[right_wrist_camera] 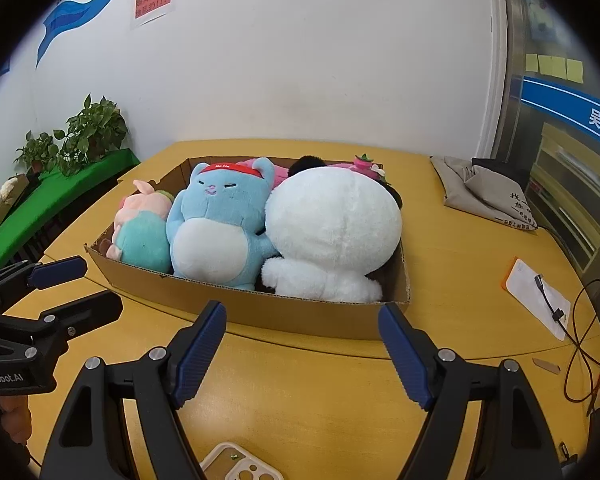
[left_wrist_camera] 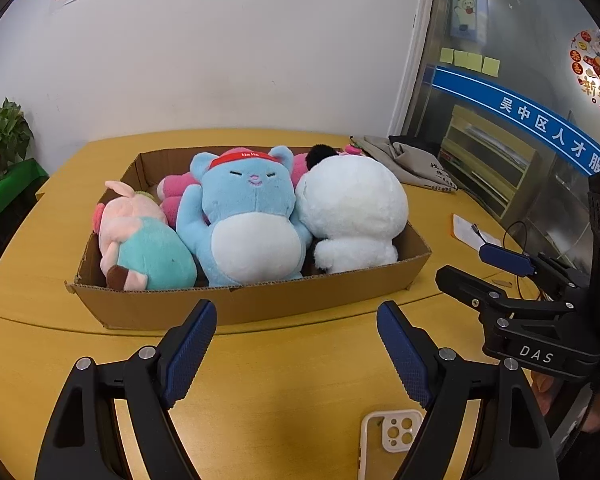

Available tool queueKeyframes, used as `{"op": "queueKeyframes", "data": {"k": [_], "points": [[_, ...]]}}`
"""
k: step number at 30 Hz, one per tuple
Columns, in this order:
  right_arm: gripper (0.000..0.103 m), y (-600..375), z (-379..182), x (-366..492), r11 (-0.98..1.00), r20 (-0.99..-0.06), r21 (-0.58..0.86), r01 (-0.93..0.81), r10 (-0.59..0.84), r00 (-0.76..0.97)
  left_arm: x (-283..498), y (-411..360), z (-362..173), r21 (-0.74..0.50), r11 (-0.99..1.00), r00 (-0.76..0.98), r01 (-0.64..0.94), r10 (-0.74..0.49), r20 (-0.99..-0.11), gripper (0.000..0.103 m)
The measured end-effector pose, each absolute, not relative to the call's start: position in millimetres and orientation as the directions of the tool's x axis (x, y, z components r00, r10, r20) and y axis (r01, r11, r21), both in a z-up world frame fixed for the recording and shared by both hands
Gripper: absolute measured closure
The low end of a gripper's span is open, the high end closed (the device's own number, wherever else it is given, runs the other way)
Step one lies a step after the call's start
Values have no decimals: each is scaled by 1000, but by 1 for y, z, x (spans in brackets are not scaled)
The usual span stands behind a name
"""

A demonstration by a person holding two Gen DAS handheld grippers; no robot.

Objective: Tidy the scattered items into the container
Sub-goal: 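Move both grippers to the white phone case and close on it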

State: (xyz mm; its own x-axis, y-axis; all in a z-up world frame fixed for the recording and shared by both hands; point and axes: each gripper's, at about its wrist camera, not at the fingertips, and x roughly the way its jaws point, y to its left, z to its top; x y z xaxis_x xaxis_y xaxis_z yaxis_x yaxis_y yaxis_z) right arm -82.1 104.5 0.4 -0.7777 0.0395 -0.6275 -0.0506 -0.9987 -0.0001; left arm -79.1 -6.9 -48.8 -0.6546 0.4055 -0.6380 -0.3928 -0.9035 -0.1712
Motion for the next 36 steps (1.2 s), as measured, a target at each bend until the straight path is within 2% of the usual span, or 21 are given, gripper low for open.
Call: {"op": "queueKeyframes", "data": {"k": [8,17,19,20,21,22,23,27,30,36], "points": [[25,116,-50,-47,-997,-725,43,-61,11,-689,-42,-13,-101,-194,-876,-515,-443,425,-744,17],[25,113,-117,-1,-991,-840,81,-107,-10,-543,-7,2,-165,-341,-817,-261,-464,494,-829,18],[26,103,-127,0,-993,-852,55,-101,6,-523,-1,12,-172,-340,-811,-228,-476,487,-843,24],[26,98,-130,0,-995,-857,45,-89,8,-515,1,15,-173,-337,-808,-221,-484,485,-846,34],[34,93,-133,0,-997,-861,34,-75,9,-508,4,18,-173,-327,-804,-224,-497,483,-846,50],[49,88,-136,1,-998,-862,30,-62,5,-506,6,21,-174,-332,-795,-208,-507,487,-848,63],[52,85,-137,4,-998,-857,36,-46,-7,-516,6,24,-176,-336,-789,-190,-514,487,-853,94],[87,73,-136,7,-998,-845,55,19,-57,-531,6,25,-177,-342,-786,-179,-514,489,-854,95],[87,65,-136,9,-999,-838,26,31,-39,-544,10,23,-176,-336,-789,-189,-515,487,-853,95],[92,67,-132,13,-997,-823,69,31,-75,-563,17,17,-169,-311,-792,-226,-526,482,-847,95]]}}
